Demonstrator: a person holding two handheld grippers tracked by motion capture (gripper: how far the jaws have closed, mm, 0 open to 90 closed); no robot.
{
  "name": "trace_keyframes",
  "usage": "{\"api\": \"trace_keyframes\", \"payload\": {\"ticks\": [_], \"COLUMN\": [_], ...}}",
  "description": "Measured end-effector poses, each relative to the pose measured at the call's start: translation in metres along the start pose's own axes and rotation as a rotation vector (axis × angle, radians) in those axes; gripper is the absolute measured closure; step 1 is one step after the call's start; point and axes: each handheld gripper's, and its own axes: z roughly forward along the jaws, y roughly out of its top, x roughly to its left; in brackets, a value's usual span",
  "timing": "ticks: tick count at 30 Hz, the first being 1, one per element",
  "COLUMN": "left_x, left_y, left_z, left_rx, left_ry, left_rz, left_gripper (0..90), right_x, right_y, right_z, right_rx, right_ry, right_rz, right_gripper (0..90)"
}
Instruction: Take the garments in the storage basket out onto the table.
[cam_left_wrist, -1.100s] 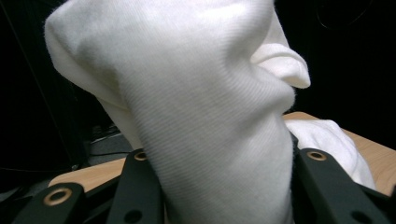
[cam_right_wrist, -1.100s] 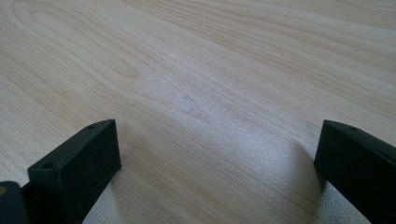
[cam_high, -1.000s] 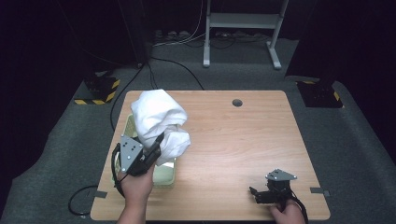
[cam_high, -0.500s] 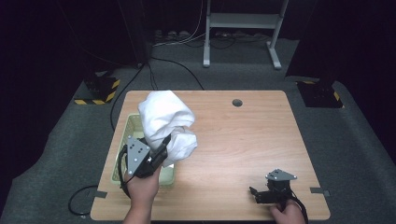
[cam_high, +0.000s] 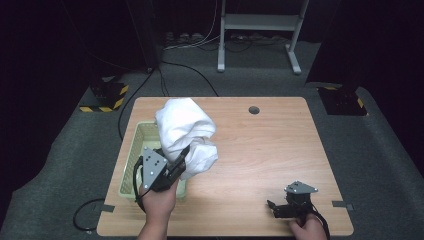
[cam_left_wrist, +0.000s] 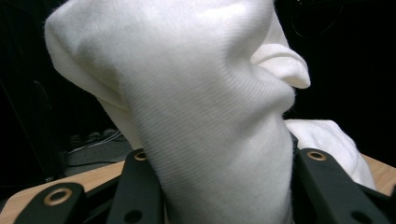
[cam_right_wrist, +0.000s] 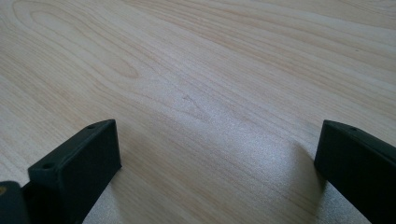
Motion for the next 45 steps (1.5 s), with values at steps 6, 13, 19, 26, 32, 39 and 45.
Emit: {"api": "trace_keyframes", "payload": {"ticks": [6, 13, 19, 26, 32, 39, 45], "left_x": [-0.008, -0.014, -0.02, -0.025, -0.031, -0.037, -0.044], "left_y": [0.001, 0.002, 0.002, 0.003, 0.003, 0.004, 0.005], "left_z": [0.004, 0.009, 0.014, 0.019, 0.022, 0.024, 0.028], "left_rx": [-0.007, -0.008, -0.01, -0.009, -0.011, -0.013, -0.017], "left_ry": [-0.021, -0.039, -0.057, -0.075, -0.093, -0.109, -0.127], "left_rz": [0.0, 0.002, 0.0, -0.002, -0.007, -0.002, -0.007], "left_gripper": [59.6, 59.6, 59.6, 59.6, 59.6, 59.6, 59.6], "right_x": [0.0, 0.0, 0.0, 0.0, -0.001, -0.001, -0.001], "right_y": [0.0, 0.0, 0.0, 0.0, 0.0, 0.0, 0.0], "right_z": [0.0, 0.0, 0.0, 0.0, 0.0, 0.0, 0.0], "right_rx": [0.0, -0.001, -0.001, -0.002, -0.003, -0.002, -0.003], "right_ry": [0.001, 0.001, 0.002, 0.003, 0.004, 0.004, 0.005], "right_rz": [0.0, 0.001, 0.003, 0.005, 0.004, 0.004, 0.005], "right_gripper": [0.1, 0.1, 0.1, 0.1, 0.1, 0.1, 0.1]}}
